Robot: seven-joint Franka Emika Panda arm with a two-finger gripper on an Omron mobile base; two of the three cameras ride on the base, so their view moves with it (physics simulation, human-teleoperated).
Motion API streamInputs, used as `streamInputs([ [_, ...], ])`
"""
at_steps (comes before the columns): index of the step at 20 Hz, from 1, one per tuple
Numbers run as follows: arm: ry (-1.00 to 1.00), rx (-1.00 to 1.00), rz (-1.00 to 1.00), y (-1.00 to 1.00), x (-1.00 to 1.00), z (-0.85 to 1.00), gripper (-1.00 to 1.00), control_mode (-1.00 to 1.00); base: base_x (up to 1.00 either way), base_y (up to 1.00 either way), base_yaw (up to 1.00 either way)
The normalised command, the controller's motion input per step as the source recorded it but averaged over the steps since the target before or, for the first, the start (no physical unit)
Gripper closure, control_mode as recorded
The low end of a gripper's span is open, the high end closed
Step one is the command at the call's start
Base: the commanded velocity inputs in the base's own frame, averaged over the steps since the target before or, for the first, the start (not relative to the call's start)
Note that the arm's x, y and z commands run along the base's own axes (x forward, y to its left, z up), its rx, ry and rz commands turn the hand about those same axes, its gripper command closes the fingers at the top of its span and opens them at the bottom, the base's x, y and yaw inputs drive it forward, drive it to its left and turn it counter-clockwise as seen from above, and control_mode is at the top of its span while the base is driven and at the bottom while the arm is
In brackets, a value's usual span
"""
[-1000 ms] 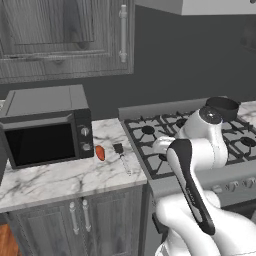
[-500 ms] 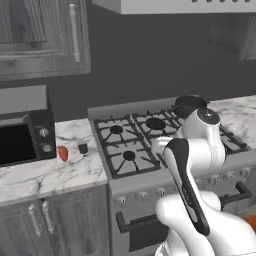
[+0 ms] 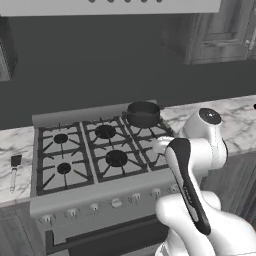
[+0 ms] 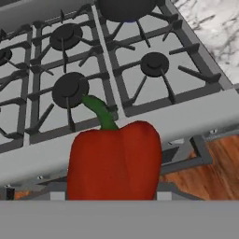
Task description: Put the bell pepper and sweet potato in the pot. Retrieve the spatula and lightly stir the vegetables in the pot.
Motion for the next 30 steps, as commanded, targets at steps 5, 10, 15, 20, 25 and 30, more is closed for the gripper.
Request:
streamInputs([
  [5, 0.00, 0.00, 0.00, 0.00, 0.00, 0.00, 1.00, 1.00, 0.42, -0.32, 0.09],
  [10, 0.00, 0.00, 0.00, 0.00, 0.00, 0.00, 1.00, 1.00, 0.76, -0.01, 0.06],
  [15, 0.00, 0.00, 0.00, 0.00, 0.00, 0.00, 1.00, 1.00, 0.03, 0.00, 0.00],
  [20, 0.00, 0.00, 0.00, 0.00, 0.00, 0.00, 1.00, 1.00, 0.00, 0.00, 0.00],
  [25, 0.00, 0.00, 0.00, 0.00, 0.00, 0.01, 1.00, -1.00, 0.00, 0.00, 0.00],
  [30, -0.03, -0.07, 0.00, 0.11, 0.00, 0.35, 1.00, -1.00, 0.00, 0.00, 0.00],
])
